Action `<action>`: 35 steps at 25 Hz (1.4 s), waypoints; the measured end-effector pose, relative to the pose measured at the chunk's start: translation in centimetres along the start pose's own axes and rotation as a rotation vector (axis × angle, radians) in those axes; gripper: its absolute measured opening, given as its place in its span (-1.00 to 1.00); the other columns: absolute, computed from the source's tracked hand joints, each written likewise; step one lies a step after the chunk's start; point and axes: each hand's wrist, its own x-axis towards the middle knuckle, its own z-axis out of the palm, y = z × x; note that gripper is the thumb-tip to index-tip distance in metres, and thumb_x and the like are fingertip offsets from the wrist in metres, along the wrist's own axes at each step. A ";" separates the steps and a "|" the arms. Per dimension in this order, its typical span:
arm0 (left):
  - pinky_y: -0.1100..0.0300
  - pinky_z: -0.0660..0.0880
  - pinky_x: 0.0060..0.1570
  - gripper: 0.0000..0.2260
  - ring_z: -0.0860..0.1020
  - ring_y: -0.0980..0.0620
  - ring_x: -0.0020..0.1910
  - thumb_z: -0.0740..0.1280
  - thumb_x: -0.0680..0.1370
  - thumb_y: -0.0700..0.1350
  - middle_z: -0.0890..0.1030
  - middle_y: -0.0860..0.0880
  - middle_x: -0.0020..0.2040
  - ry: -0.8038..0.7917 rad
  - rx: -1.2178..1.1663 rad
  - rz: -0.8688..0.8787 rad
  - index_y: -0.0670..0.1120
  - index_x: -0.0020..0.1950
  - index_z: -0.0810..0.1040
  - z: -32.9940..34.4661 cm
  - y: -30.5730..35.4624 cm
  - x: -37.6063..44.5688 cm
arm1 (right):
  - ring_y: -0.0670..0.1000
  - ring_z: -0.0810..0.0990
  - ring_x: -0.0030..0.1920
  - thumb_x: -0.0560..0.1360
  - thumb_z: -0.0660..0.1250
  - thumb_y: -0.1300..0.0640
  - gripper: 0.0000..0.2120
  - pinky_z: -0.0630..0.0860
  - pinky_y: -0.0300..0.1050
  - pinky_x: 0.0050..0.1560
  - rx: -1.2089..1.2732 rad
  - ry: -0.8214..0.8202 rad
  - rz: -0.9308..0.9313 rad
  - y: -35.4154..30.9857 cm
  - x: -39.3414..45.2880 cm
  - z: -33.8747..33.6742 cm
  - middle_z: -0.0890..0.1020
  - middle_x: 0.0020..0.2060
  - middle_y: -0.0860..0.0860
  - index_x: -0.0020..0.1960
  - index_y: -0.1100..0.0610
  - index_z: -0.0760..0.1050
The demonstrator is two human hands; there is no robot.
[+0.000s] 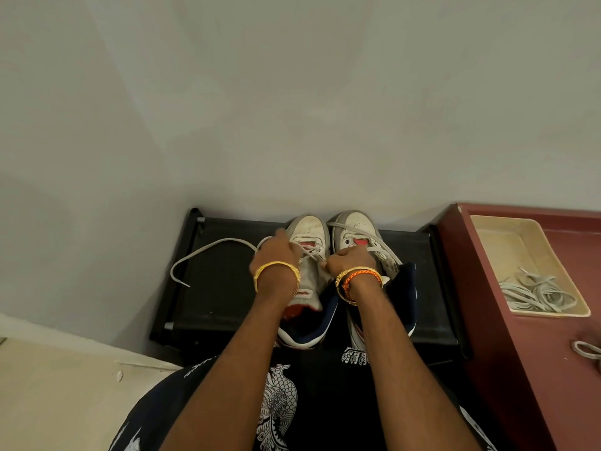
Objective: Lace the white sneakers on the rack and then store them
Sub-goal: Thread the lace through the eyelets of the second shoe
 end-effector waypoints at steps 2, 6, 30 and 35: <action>0.16 0.45 -0.16 -0.70 0.53 -0.17 0.15 0.13 0.63 -0.10 0.53 -0.22 0.20 -0.039 -0.532 -0.332 -0.23 0.29 0.41 -0.4 -1.0 0.6 | 0.07 0.51 -0.21 0.43 0.39 0.17 -0.86 0.45 -0.17 -0.15 0.021 0.005 0.006 0.0 0.0 0.1 0.65 -0.17 0.15 -0.10 0.24 0.64; 0.15 0.45 -0.11 -0.73 0.54 -0.09 0.06 0.16 0.61 -0.15 0.54 -0.20 0.17 0.010 -0.720 -0.367 -0.20 0.29 0.40 -0.4 -1.1 0.3 | 0.11 0.58 -0.12 0.42 0.39 0.16 -0.86 0.51 -0.11 -0.06 0.008 0.025 0.006 0.1 0.2 0.3 0.67 -0.13 0.14 -0.10 0.22 0.65; 0.26 0.46 -0.18 -0.93 0.53 0.06 -0.26 0.15 0.61 -0.17 0.56 -0.08 -0.13 0.359 -1.225 -0.474 -0.11 -0.05 0.39 -3.4 -3.5 0.3 | 0.07 0.49 -0.26 0.45 0.35 0.16 -0.83 0.37 -0.18 -0.21 0.020 0.015 0.005 0.2 0.4 0.2 0.56 -0.30 0.10 -0.15 0.28 0.61; 0.12 0.44 0.07 -0.87 0.51 0.02 -0.15 0.19 0.54 -0.18 0.52 -0.03 -0.14 0.301 -0.798 -0.261 -0.07 0.06 0.43 -3.1 -2.6 0.0 | 0.07 0.49 -0.28 0.44 0.35 0.19 -0.85 0.39 -0.17 -0.22 0.011 0.023 -0.001 0.1 0.3 0.3 0.55 -0.33 0.10 -0.18 0.27 0.61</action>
